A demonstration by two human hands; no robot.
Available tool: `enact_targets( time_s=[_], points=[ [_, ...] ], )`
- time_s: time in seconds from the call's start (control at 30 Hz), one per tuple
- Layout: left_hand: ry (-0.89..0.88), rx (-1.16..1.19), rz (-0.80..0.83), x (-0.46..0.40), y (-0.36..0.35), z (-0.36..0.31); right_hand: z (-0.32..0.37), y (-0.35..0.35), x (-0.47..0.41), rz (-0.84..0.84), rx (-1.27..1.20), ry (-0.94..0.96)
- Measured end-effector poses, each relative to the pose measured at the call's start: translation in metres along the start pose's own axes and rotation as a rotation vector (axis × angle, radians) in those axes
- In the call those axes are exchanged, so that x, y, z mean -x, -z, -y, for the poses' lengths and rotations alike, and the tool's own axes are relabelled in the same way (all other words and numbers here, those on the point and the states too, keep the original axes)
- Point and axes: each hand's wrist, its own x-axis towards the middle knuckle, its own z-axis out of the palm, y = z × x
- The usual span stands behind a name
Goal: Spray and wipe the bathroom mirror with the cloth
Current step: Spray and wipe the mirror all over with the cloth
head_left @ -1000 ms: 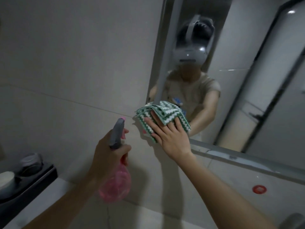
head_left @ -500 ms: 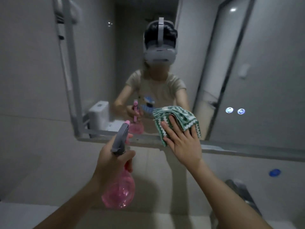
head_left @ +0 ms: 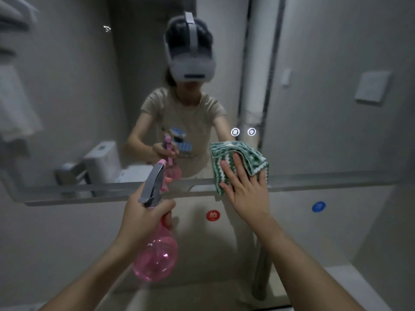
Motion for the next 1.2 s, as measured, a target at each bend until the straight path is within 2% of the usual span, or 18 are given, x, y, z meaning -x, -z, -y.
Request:
enact_targets(
  time_s=[0.17, 0.43, 0.8, 1.2],
  points=[
    [0.009, -0.006, 0.044, 0.003, -0.013, -0.001, -0.018, 0.004, 0.015, -0.015, 0.008, -0.073],
    [-0.008, -0.078, 0.091, 0.006, -0.015, 0.0, -0.008, 0.006, 0.015, 0.011, 0.037, -0.153],
    [0.041, 0.051, 0.115, 0.006, -0.004, -0.002, -0.005, 0.029, -0.009, 0.074, 0.089, -0.274],
    [0.105, 0.109, 0.121, 0.003, -0.007, 0.011, -0.01, 0.02, -0.005, 0.142, 0.124, -0.278]
  ],
)
